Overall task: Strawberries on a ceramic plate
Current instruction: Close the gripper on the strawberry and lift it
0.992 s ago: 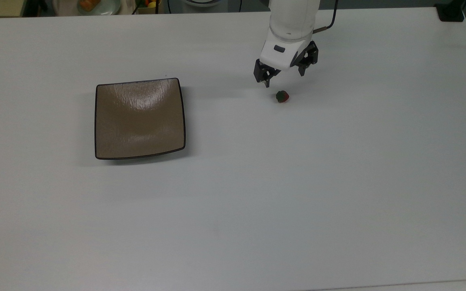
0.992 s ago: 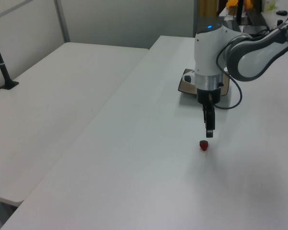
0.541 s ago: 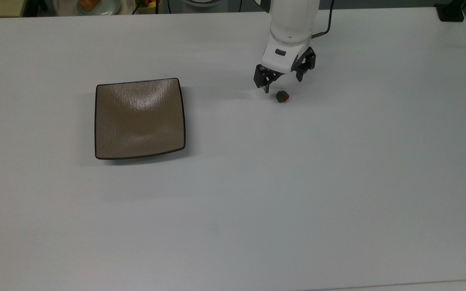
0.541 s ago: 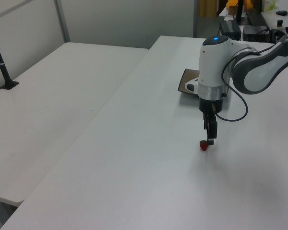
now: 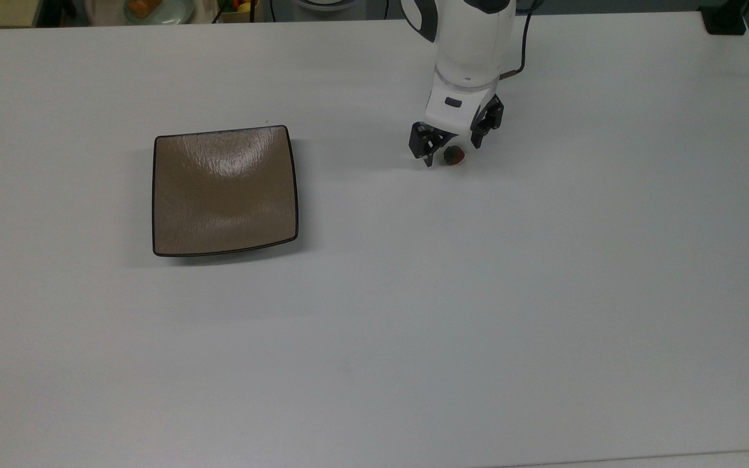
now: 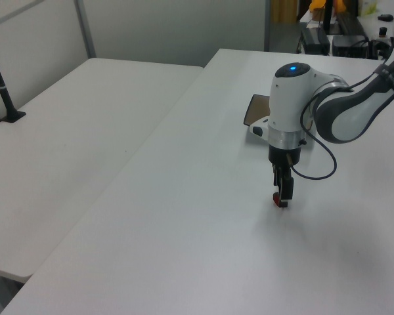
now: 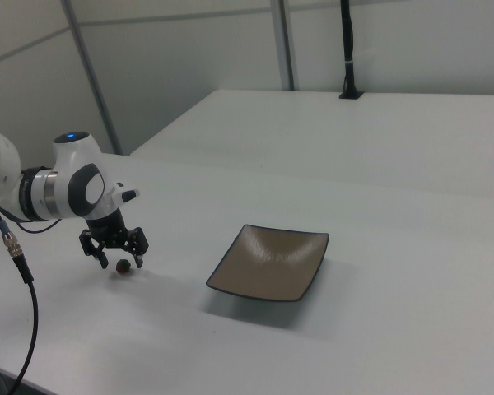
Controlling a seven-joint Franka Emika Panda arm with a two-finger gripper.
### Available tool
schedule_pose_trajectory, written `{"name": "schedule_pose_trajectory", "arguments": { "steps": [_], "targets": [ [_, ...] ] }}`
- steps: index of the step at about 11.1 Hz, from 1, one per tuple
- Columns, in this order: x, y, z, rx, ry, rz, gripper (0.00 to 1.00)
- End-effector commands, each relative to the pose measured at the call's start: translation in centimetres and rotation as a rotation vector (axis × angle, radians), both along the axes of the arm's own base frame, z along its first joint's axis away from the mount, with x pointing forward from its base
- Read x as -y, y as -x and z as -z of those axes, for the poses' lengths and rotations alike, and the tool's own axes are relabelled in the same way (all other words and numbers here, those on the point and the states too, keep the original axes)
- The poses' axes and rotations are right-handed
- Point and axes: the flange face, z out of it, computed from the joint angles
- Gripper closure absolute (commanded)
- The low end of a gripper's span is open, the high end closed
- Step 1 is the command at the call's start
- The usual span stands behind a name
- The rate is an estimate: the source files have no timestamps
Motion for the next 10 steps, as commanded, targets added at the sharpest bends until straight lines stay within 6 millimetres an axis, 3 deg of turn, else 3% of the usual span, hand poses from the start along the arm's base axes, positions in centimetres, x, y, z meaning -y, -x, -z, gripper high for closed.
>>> {"name": "schedule_pose_trajectory", "arguments": {
  "steps": [1, 6, 9, 10],
  "targets": [
    [-0.83, 0.80, 0.39, 0.025, 0.015, -0.023, 0.17],
    [-0.86, 0.85, 0.50, 0.037, 0.044, -0.065, 0.46],
    [-0.74, 0.96, 0.58, 0.044, 0.077, -0.109, 0.79],
    [-0.71, 0.99, 0.53, 0.041, 0.080, -0.128, 0.80]
  ]
}}
